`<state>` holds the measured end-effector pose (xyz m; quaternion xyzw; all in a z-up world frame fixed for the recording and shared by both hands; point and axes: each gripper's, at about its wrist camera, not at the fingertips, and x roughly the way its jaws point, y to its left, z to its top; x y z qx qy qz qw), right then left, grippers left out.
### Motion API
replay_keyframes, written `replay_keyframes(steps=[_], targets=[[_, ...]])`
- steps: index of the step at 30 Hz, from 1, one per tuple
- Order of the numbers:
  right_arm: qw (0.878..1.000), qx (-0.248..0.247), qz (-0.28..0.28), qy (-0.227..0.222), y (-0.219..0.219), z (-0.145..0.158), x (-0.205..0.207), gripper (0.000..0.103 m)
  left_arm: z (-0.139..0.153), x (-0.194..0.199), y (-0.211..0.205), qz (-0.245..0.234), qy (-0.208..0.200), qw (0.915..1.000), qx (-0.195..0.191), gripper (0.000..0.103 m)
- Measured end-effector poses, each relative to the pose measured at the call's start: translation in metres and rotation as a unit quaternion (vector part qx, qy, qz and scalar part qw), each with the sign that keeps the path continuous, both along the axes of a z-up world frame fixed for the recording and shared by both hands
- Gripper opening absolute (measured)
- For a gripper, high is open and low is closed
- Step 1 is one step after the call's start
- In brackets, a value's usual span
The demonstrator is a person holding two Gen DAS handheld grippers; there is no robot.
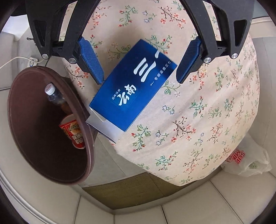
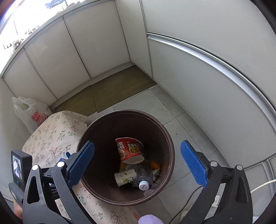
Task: Collect trash
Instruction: 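Grasp the blue box on the table with the left tool, then carry the blue box over the bin and open the left tool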
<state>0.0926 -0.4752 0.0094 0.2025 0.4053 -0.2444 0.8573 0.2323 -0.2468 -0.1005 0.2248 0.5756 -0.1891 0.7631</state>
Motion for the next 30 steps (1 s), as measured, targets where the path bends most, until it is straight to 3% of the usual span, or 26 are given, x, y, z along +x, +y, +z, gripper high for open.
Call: replay_keyframes(steps=[8, 10, 12, 17, 20, 21, 25, 30], targets=[[1.000, -0.013, 0.012, 0.010, 0.007, -0.002, 0.008, 0.096, -0.015, 0.006, -0.006, -0.006, -0.025, 0.9996, 0.011, 0.082], [1.000, -0.010, 0.012, 0.011, 0.006, -0.003, 0.010, 0.096, -0.018, 0.005, -0.002, -0.011, -0.020, 0.9997, 0.006, 0.061], [1.000, -0.009, 0.012, 0.008, 0.006, -0.003, 0.009, 0.096, -0.017, 0.003, 0.003, -0.011, -0.026, 0.9996, -0.003, 0.055], [1.000, -0.005, 0.014, 0.001, 0.008, -0.002, 0.008, 0.096, 0.006, -0.032, 0.028, -0.033, -0.108, 0.9925, -0.048, 0.054], [1.000, 0.000, 0.014, 0.003, 0.008, -0.005, 0.008, 0.096, 0.026, -0.078, 0.040, -0.063, -0.200, 0.9765, -0.051, 0.054], [1.000, 0.003, 0.014, 0.003, 0.008, -0.005, 0.008, 0.096, 0.030, -0.091, 0.042, -0.072, -0.214, 0.9727, -0.055, 0.054], [1.000, 0.014, 0.012, -0.003, 0.009, -0.005, 0.008, 0.096, 0.039, -0.116, 0.047, -0.081, -0.216, 0.9708, -0.065, 0.054], [0.999, 0.026, 0.008, -0.017, 0.004, -0.001, 0.003, 0.096, 0.070, -0.104, 0.035, -0.058, -0.174, 0.9741, -0.132, 0.054]])
